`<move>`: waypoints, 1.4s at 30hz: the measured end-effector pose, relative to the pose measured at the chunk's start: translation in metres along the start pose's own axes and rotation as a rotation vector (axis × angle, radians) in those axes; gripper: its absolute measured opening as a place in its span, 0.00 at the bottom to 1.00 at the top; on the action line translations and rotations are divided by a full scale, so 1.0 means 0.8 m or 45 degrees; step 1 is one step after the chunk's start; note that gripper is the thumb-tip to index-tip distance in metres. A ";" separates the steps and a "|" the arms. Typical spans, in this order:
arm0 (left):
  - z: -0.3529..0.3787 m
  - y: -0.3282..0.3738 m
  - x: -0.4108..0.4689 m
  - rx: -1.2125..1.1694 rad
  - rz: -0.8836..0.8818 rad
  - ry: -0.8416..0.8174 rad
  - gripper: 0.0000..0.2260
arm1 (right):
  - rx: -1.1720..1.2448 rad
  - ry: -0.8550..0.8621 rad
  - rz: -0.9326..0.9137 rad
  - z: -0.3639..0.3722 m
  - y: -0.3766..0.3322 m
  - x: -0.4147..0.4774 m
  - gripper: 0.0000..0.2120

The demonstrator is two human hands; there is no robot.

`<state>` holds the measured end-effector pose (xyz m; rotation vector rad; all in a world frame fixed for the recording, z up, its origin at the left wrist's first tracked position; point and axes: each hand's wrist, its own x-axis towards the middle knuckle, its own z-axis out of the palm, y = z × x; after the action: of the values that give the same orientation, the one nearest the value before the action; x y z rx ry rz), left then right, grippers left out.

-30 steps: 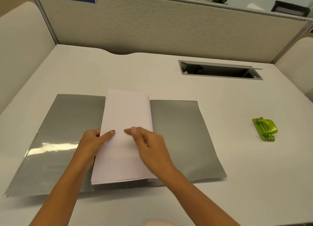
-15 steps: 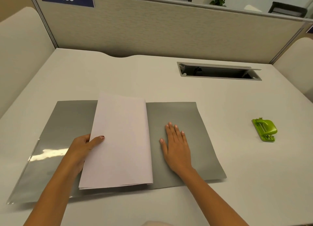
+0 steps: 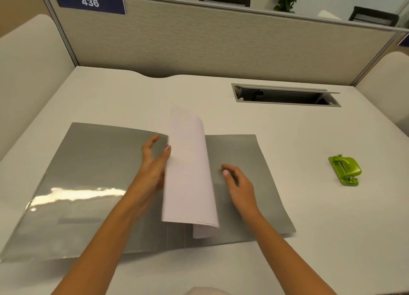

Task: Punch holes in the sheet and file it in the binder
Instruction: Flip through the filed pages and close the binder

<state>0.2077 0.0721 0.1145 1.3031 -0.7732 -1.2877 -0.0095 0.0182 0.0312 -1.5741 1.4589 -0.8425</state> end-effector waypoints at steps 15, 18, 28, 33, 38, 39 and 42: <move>0.020 -0.109 0.035 1.129 0.267 0.052 0.22 | -0.116 -0.137 0.542 -0.101 0.003 0.052 0.14; 0.018 -0.112 0.039 1.136 0.213 0.059 0.22 | -0.168 -0.096 0.567 -0.103 0.008 0.058 0.15; 0.009 -0.115 0.023 0.973 0.348 0.213 0.18 | -0.357 0.508 0.134 -0.059 -0.002 0.020 0.17; 0.003 -0.112 -0.013 1.031 0.495 0.485 0.20 | -0.440 0.332 -0.311 0.003 -0.022 -0.020 0.18; -0.023 -0.116 -0.046 1.141 0.533 0.720 0.18 | -0.424 -0.164 -0.440 0.049 -0.025 -0.021 0.21; -0.029 -0.117 -0.054 1.154 0.523 0.783 0.18 | -0.395 -0.223 -0.418 0.053 -0.023 -0.016 0.23; -0.046 -0.123 -0.080 1.290 0.451 0.850 0.22 | -0.410 -0.399 -0.401 0.055 -0.016 0.002 0.27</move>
<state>0.2071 0.1613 0.0298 2.0944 -1.1306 -0.0569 0.0358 0.0216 0.0231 -2.1109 1.1773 -0.5131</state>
